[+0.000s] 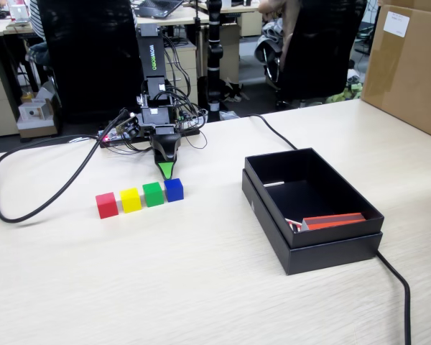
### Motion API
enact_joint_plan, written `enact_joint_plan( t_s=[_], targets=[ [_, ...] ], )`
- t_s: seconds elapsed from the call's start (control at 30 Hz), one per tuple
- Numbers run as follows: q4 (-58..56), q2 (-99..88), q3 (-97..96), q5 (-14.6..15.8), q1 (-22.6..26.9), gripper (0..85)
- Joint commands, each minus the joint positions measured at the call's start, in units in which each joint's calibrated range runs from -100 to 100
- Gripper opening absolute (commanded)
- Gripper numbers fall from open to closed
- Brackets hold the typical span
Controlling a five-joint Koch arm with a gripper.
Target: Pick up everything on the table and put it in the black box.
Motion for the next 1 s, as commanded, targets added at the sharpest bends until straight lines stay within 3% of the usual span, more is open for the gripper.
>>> enact_joint_plan(
  t_s=[0.0, 0.77, 0.97],
  targets=[
    [-1.5, -0.1, -1.9, -0.4, 0.0, 50.3],
    [-1.6, -0.1, -0.4, -0.1, 0.0, 49.6],
    [-8.8, -0.1, 8.0, 0.0, 0.0, 48.9]
  ],
)
